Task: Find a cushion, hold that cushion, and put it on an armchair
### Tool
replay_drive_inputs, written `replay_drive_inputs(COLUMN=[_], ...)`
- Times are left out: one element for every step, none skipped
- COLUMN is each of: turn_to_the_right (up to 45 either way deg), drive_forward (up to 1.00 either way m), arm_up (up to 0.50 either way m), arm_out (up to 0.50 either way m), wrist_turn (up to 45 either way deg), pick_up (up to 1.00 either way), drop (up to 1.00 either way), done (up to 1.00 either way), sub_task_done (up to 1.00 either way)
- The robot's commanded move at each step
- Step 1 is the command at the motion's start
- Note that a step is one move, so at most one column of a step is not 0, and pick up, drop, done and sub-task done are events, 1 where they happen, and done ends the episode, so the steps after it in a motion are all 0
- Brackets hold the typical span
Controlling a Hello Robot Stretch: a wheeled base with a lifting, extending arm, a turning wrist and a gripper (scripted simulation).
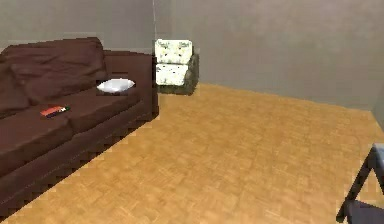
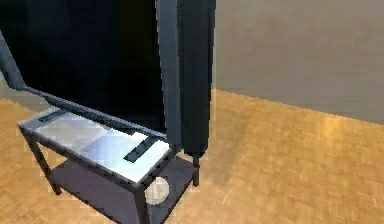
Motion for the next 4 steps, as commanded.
replay_drive_inputs(turn_to_the_right=[0.0, 0.0, 0.0, -45.0], drive_forward=[1.00, 1.00, 0.10, 0.00], arm_up=[0.00, 0.00, 0.00, 0.00], arm_out=[0.00, 0.00, 0.00, 0.00], wrist_turn=[0.0, 0.0, 0.0, 0.0], pick_up=[0.00, 0.00, 0.00, 0.00], drop=[0.00, 0.00, 0.00, 0.00], done=[0.00, 0.00, 0.00, 0.00], sub_task_done=[0.00, 0.00, 0.00, 0.00])
